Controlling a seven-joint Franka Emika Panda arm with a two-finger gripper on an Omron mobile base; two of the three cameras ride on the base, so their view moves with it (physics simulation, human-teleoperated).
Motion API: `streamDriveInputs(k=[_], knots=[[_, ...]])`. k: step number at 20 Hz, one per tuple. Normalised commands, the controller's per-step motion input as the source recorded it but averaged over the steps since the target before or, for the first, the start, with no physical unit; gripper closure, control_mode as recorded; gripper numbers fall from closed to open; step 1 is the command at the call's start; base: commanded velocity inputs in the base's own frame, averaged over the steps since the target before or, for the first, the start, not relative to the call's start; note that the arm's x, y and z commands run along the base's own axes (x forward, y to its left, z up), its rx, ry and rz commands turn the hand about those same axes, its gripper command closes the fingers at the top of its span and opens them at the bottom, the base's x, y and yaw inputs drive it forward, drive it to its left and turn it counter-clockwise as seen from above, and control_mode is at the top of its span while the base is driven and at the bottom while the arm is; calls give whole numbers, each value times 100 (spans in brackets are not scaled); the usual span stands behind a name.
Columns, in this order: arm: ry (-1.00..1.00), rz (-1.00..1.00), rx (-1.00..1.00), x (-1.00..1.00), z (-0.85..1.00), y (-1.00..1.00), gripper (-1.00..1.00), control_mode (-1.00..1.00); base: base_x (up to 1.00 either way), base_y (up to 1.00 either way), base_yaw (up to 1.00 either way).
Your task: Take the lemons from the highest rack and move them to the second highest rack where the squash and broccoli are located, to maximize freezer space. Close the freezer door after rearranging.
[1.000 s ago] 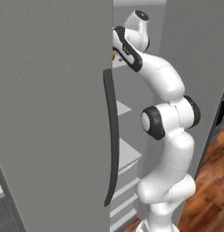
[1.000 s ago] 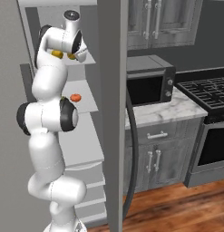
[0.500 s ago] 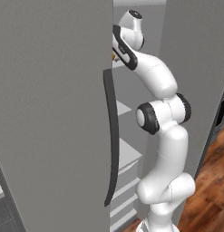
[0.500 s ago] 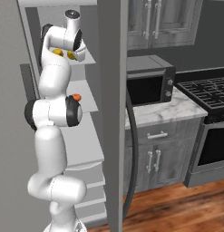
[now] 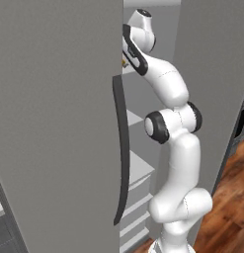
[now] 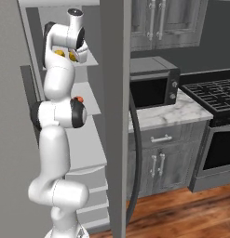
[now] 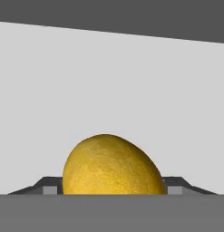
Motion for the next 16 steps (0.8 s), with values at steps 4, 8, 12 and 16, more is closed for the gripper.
streamDriveInputs(k=[4, 8, 12, 16], knots=[[14, 0, -10, 0, -16, 0, 100, -100, 0, 0, 0], [11, 0, -7, -8, -23, 0, 100, -100, 0, 0, 0], [1, 0, -1, -30, -29, -6, 100, -100, 0, 0, 0], [-5, -3, 0, -58, -29, -18, 100, -100, 0, 0, 0]])
